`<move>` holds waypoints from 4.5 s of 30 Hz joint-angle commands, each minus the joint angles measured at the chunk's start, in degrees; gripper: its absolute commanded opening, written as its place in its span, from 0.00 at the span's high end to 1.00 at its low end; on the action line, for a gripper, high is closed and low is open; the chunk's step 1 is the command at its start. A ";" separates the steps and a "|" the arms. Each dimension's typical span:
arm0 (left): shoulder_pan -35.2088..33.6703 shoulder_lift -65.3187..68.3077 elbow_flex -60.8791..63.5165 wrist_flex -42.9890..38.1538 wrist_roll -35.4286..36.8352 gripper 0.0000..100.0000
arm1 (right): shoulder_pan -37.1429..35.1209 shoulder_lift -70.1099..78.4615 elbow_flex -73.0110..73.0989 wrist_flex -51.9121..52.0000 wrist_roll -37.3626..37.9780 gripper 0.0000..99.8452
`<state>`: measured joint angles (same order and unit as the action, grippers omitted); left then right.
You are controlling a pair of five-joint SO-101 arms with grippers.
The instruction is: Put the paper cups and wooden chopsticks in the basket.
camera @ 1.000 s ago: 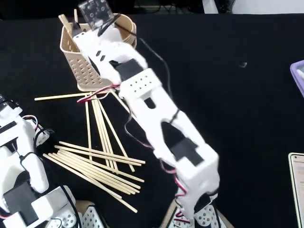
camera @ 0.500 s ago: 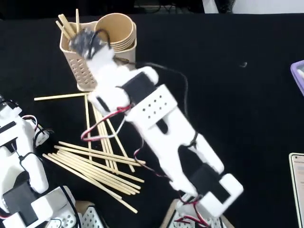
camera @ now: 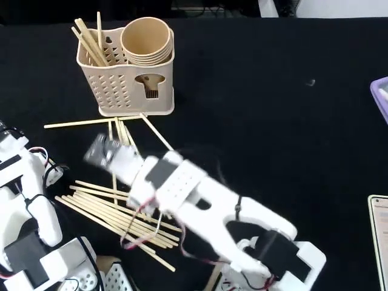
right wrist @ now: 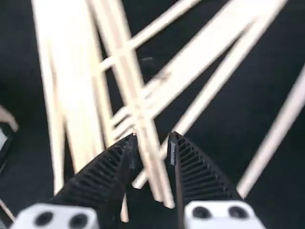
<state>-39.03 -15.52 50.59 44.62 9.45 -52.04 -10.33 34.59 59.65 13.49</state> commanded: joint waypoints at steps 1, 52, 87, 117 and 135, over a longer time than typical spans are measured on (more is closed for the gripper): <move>-0.22 -0.88 -1.10 -0.53 0.26 0.82 | -5.10 -3.03 4.18 -6.68 0.62 0.89; -0.48 -0.88 -1.10 -0.53 0.35 0.82 | 11.87 -15.34 -0.75 -66.02 -9.76 0.99; -0.22 -0.88 -1.19 -0.53 0.26 0.82 | 16.62 19.21 -38.81 -56.35 -9.67 0.91; -0.48 -0.88 -1.10 -0.53 0.26 0.82 | -12.04 -0.40 13.58 -18.55 -9.32 0.74; -0.57 -0.88 -1.10 -0.53 0.26 0.82 | -9.85 4.26 10.59 -20.13 -8.88 0.95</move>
<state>-39.03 -15.52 50.59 44.62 9.45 -63.74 -4.35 46.64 40.57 4.09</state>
